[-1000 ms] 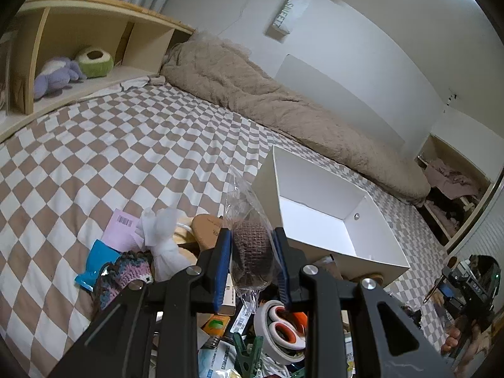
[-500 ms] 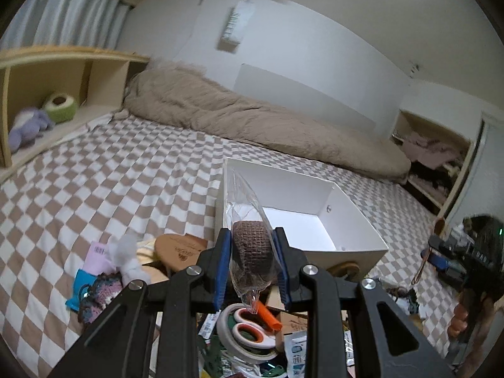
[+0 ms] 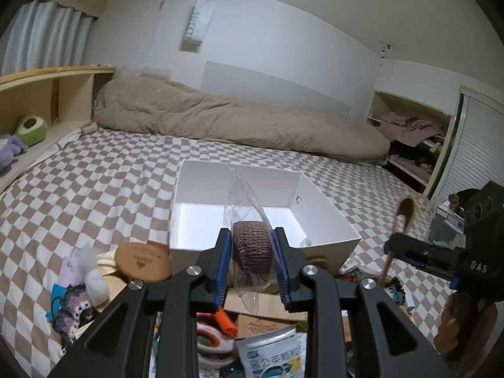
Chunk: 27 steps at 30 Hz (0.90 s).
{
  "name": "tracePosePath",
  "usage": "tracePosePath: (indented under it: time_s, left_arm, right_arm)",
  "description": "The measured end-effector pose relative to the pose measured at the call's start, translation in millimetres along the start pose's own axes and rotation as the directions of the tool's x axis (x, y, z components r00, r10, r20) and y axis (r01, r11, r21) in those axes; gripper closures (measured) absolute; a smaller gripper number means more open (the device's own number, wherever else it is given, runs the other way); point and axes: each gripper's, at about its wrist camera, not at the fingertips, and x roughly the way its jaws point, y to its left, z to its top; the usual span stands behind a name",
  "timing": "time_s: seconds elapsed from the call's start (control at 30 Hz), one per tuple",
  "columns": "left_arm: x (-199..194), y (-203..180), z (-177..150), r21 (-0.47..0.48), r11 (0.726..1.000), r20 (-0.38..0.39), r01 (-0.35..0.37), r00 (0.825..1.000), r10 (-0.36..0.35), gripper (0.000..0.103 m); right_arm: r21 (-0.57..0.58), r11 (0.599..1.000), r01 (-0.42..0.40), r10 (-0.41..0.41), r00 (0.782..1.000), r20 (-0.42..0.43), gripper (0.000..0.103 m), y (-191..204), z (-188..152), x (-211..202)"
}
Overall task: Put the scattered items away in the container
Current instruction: 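Carry the leather strap and clear bag over the white box with both grippers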
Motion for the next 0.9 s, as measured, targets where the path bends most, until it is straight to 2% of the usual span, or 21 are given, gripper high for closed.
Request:
tracePosePath:
  time_s: [0.3,0.43,0.57,0.67,0.9]
  left_arm:
    - [12,-17,40,0.031,0.998,0.023,0.057,0.998,-0.058,0.076]
    - [29,-22,56,0.061,0.997,0.018,0.044,0.999,-0.045,0.076]
    - [52,-13,66,0.043,0.998,-0.009,0.045,0.999,-0.045,0.076]
    - [67,-8,70,0.038,0.999,-0.014,0.007,1.000,-0.007,0.076]
    - [106,-5,74,0.050,0.998,-0.071,-0.047,0.996,0.050,0.076]
  right_arm:
    - [-0.091,0.995,0.050,-0.048,0.998,0.031,0.057,19,45,16]
    - [-0.096,0.992,0.083,-0.081,0.997,0.017,0.057,21,63,30]
    - [-0.068,0.991,0.119,-0.122,0.992,-0.041,0.057,19,83,63]
    - [-0.043,0.990,0.135,-0.139,0.985,-0.101,0.057,15,91,90]
    - [-0.014,0.983,0.184,-0.182,0.955,-0.233,0.057,-2,83,139]
